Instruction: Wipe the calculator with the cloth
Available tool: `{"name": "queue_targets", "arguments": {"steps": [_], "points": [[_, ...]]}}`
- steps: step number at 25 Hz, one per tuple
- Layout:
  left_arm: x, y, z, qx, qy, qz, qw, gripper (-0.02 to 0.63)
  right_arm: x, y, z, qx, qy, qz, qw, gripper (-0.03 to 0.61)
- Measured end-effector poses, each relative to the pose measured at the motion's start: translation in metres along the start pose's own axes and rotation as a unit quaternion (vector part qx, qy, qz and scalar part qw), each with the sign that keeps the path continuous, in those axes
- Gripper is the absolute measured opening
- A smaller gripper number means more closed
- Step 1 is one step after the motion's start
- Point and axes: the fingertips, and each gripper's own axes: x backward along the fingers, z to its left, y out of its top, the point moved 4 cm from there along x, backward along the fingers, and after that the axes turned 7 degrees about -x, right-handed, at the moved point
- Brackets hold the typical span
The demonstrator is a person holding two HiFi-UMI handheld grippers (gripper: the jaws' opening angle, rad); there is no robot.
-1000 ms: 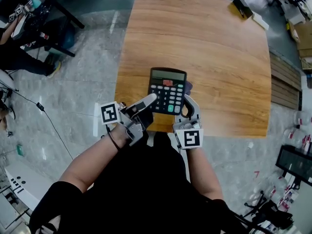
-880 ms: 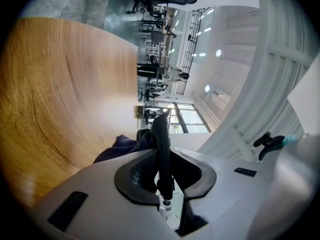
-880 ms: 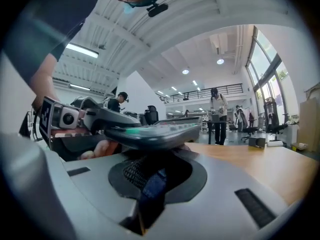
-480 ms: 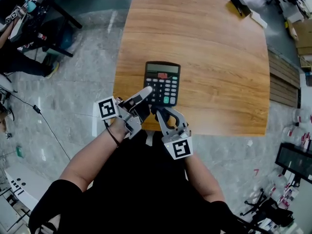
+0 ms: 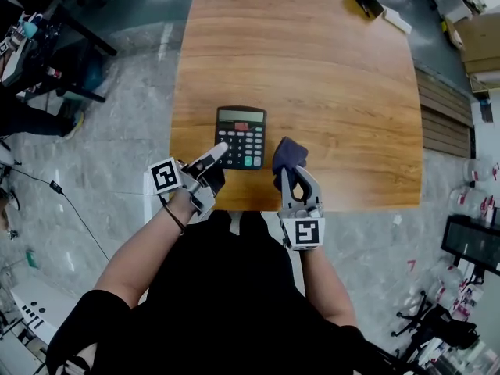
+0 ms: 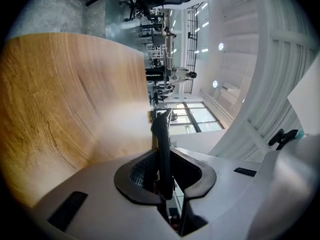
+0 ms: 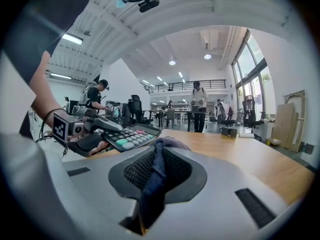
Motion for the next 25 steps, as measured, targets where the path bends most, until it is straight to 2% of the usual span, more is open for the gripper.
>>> {"name": "queue_targets", "arguments": {"steps": [6, 10, 16, 18, 21, 25], "points": [[-0.005, -0.028, 0.037, -0.017, 0.046, 0.034, 0.9982, 0.074, -0.018, -0.027, -0.011, -0.006, -0.035, 0.064, 0.997, 0.048], [-0.002, -0.034, 0.068, -0.034, 0.079, 0.048, 0.9951, 0.074, -0.035, -0.057, -0.010, -0.021, -0.053, 0.110, 0.992, 0.048], [0.001, -0.040, 0.094, -0.083, 0.127, 0.084, 0.9848, 0.075, -0.049, -0.101, -0.008, -0.042, -0.058, 0.180, 0.981, 0.048], [-0.001, -0.041, 0.096, -0.111, 0.138, 0.096, 0.9795, 0.075, -0.054, -0.107, -0.008, -0.047, -0.054, 0.191, 0.979, 0.048], [0.001, -0.042, 0.098, -0.159, 0.165, 0.120, 0.9660, 0.080, -0.060, -0.119, -0.011, -0.050, -0.063, 0.226, 0.971, 0.048], [0.008, -0.044, 0.105, -0.182, 0.203, 0.133, 0.9528, 0.101, -0.065, -0.124, -0.011, -0.035, -0.078, 0.267, 0.960, 0.049]]}}
